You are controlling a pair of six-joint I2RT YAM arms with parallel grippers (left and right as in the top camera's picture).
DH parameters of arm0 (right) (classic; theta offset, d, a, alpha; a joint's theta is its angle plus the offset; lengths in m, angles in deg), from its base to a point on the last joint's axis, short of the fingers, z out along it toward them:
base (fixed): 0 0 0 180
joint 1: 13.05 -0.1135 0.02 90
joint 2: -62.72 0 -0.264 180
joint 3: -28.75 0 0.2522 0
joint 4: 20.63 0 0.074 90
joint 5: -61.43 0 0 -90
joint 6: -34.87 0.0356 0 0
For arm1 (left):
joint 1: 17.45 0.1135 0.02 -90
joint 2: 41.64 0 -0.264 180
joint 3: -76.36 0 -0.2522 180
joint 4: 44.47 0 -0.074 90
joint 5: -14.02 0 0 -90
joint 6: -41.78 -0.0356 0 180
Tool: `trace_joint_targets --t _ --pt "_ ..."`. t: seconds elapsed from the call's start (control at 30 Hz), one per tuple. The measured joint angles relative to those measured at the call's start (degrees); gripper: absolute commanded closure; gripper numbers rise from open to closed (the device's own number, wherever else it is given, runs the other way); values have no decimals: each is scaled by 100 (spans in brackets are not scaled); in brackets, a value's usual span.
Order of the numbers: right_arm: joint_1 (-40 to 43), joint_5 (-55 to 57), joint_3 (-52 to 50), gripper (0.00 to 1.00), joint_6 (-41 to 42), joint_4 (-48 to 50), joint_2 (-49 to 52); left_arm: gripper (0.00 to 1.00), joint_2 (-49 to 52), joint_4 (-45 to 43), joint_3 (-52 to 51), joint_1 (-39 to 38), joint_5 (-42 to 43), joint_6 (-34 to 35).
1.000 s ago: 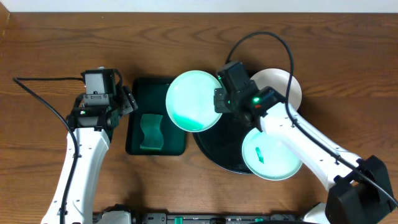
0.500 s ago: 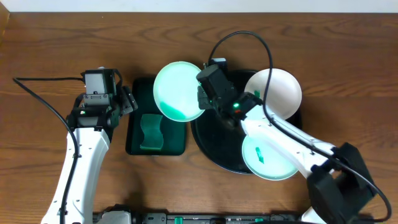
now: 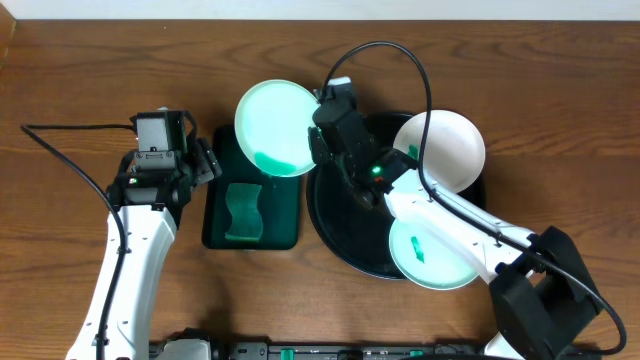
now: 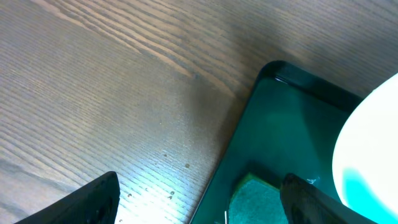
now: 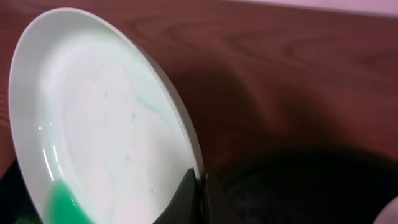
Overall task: Clean dirty plates on tray and stack at the side
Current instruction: 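Lift the gripped mint-green plate off the black tray with the right gripper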
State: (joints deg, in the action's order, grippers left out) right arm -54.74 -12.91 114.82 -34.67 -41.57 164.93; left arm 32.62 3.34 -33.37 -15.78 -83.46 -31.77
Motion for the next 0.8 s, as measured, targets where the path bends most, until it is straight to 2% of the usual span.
trace_joint_targets --t 0.2,0.8 --pt "-190 372 0 99 -879 581 0 17 0 -2 0 0 0 0" --pt "-1204 2186 2 99 -4402 2387 0 17 0 0 0 0 0 0"
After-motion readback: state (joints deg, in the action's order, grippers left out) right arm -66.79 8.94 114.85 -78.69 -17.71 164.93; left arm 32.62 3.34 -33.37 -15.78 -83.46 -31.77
